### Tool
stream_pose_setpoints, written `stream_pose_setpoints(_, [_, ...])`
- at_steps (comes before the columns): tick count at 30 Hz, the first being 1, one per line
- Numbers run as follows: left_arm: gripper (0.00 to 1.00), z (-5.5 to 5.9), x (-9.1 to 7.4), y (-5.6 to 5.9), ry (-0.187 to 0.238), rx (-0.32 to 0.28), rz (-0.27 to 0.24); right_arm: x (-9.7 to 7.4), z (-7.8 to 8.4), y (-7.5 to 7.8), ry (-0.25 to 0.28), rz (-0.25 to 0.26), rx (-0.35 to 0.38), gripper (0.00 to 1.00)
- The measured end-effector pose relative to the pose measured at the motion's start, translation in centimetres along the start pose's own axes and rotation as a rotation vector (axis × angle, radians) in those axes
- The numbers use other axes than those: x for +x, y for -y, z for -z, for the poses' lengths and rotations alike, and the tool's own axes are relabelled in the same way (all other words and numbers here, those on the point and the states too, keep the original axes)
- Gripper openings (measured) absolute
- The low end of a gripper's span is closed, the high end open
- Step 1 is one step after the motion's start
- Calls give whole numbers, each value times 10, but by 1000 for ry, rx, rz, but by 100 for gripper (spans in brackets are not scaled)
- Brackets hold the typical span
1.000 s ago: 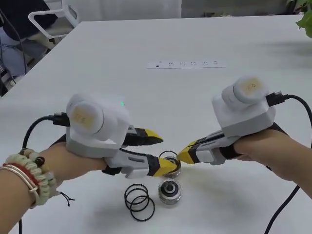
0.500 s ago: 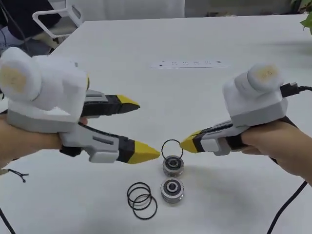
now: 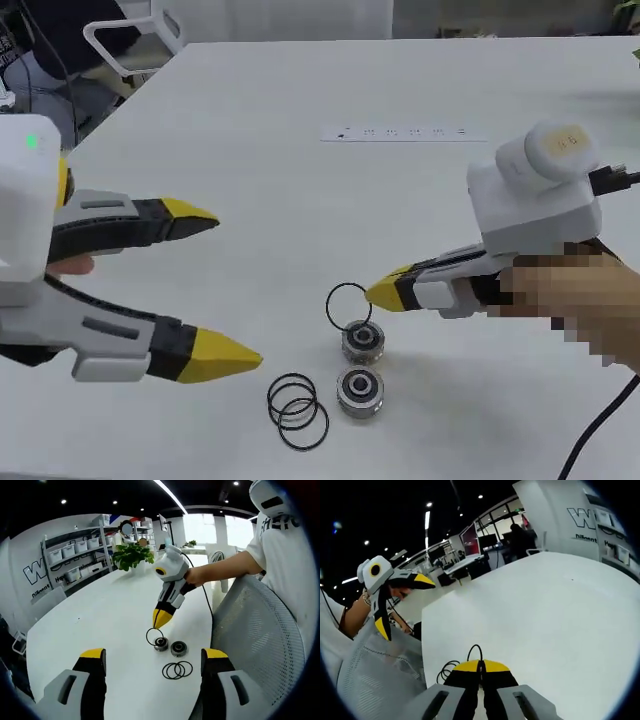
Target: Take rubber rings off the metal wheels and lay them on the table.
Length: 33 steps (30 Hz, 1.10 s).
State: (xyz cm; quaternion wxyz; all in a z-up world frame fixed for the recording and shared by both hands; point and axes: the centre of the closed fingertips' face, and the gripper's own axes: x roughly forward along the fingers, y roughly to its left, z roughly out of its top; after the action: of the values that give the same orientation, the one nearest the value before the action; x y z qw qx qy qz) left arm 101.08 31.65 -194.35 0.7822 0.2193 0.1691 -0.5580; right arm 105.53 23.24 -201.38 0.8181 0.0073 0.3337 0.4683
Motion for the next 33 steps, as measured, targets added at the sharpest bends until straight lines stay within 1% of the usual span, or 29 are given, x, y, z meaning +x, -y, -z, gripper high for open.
stream_pose_setpoints(8, [79, 17, -20, 3, -10, -41, -27, 5, -3, -16, -9, -40, -26, 0])
stream_pose_setpoints(10, [79, 23, -26, 4, -6, -64, -41, 6, -3, -20, -13, -51, -33, 0])
stream_pose_setpoints(12, [79, 29, -29, 5, -11, -79, -49, 8, -3, -24, -18, -62, -39, 0])
stream_pose_setpoints(15, [79, 39, -33, 7, -32, -97, -57, 11, -2, -30, -30, -79, -51, 0])
stream_pose_setpoints(17, [80, 44, -36, 9, -40, -107, -62, 13, -1, -33, -38, -90, -59, 0])
stream_pose_setpoints(21, [80, 51, -39, 13, -42, -132, -73, 16, 2, -40, -52, -110, -71, 0])
stream_pose_setpoints(25, [80, 58, -41, 13, -47, -158, -88, 21, 8, -49, -82, -143, -80, 0])
stream_pose_setpoints(28, [80, 66, -40, 13, -68, -169, -97, 25, 17, -56, -124, -170, -93, 0])
stream_pose_setpoints(29, [80, 67, -40, 13, -72, -170, -98, 26, 18, -57, -128, -172, -95, 0])
stream_pose_setpoints(32, [81, 72, -37, 17, -89, -177, -86, 30, 27, -62, -164, -188, -112, 0])
stream_pose_setpoints(33, [81, 73, -36, 18, -91, -178, -84, 31, 28, -62, -168, -189, -114, 0])
